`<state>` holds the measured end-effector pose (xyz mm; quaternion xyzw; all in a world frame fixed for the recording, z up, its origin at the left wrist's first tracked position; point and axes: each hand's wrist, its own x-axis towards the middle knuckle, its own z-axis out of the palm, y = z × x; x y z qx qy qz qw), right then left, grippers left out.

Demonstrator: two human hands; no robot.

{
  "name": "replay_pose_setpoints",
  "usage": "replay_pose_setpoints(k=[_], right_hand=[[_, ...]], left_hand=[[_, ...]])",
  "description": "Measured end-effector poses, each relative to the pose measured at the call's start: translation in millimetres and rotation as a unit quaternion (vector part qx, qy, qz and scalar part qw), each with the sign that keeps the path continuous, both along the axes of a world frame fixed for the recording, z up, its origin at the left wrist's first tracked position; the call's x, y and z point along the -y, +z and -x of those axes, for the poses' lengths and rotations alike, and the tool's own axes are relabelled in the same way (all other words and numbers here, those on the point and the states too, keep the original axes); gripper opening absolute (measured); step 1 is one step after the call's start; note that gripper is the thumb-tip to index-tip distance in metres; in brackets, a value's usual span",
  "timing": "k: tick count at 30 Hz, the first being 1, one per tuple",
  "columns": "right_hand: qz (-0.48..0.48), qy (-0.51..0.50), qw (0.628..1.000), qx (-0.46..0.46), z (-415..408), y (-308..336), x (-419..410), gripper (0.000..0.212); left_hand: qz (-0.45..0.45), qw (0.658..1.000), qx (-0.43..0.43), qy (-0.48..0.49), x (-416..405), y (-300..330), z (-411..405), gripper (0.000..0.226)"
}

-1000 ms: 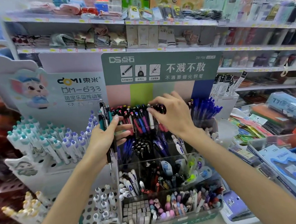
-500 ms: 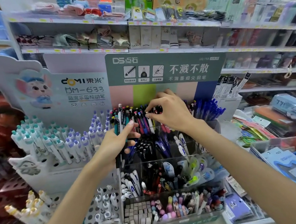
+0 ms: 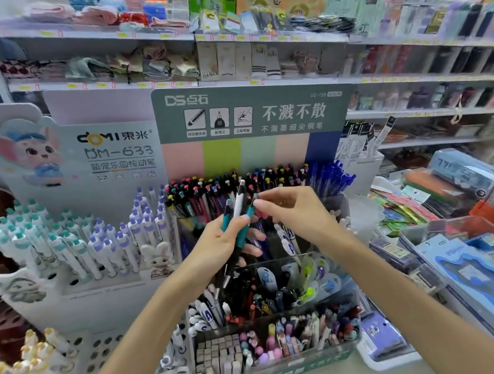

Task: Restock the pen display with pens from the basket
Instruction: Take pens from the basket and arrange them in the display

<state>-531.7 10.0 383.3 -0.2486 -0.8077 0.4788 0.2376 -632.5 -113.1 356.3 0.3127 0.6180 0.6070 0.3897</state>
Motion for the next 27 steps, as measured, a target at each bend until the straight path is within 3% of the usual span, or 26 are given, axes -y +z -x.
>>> replay_pose_setpoints(k=[4,7,9,12,20,24,27], right_hand=[[0.113,-0.020,0.993,-0.032,-13.7,-5.1,-2.5,0.010],[0.186,-0.099,0.970,-0.121,-25.5,6.4,-18.0,0.012],[0.129,-0.188,0.955,-0.188,-38.3,16.3,-37.5,0.008],[-0.020,-0.278,0.937,-0.213,-52.1,21.0,-63.4,0.003],[-0.163,-0.196,0.964,-0.069,-25.6,-3.5,-77.3,0.005],[-0.179,-0.135,0.974,0.012,-12.4,7.0,-87.8,0.005],[-0.235,-0.110,0.960,0.109,-5.6,4.2,-88.5,0.013]], left_hand=[[-0.011,0.999,0.000,-0.039,-6.0,-1.3,-11.1,0.027],[-0.024,0.999,0.033,0.028,-12.0,0.1,-10.5,0.031],[-0.039,0.995,0.058,0.074,-12.2,1.7,-4.7,0.032],[-0.059,0.989,0.089,0.102,-8.5,4.1,3.2,0.028],[-0.058,0.986,0.122,0.094,-9.5,4.7,5.2,0.023],[-0.058,0.985,0.131,0.098,-10.2,2.4,6.9,0.021],[-0.048,0.986,0.129,0.095,-12.0,0.8,7.3,0.020]])
